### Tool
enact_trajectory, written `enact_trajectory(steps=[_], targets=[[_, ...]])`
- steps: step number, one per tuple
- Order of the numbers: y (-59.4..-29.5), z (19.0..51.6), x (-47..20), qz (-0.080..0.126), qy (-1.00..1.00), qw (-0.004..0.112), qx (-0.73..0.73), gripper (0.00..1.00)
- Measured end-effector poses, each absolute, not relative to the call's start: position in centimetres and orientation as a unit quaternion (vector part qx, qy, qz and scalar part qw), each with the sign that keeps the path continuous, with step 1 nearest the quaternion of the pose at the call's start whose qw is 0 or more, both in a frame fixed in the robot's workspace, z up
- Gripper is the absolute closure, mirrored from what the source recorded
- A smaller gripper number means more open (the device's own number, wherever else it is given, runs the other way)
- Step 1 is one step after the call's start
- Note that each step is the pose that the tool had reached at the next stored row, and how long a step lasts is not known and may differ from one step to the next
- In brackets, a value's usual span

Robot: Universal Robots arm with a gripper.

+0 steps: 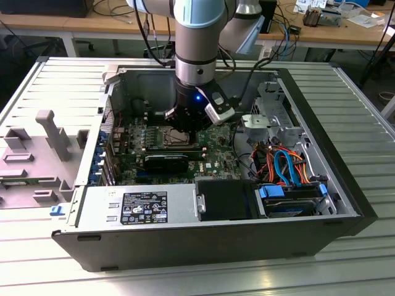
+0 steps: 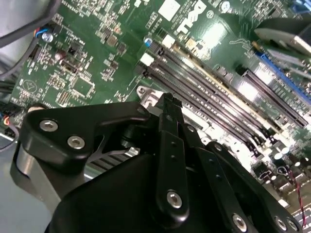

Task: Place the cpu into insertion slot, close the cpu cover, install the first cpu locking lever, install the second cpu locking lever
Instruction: 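Install the second cpu locking lever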

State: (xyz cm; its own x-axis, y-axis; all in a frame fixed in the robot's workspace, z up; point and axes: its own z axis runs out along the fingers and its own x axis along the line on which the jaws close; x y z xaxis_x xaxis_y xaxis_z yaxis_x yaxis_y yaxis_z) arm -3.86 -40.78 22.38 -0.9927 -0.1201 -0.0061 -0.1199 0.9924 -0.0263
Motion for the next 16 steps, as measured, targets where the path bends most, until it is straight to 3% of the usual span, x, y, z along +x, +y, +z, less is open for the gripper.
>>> enact_trajectory(steps=[16], targets=[[-41.64,21.46,-3.66,-0.013,0.998,0.004,-0.060,0.89]])
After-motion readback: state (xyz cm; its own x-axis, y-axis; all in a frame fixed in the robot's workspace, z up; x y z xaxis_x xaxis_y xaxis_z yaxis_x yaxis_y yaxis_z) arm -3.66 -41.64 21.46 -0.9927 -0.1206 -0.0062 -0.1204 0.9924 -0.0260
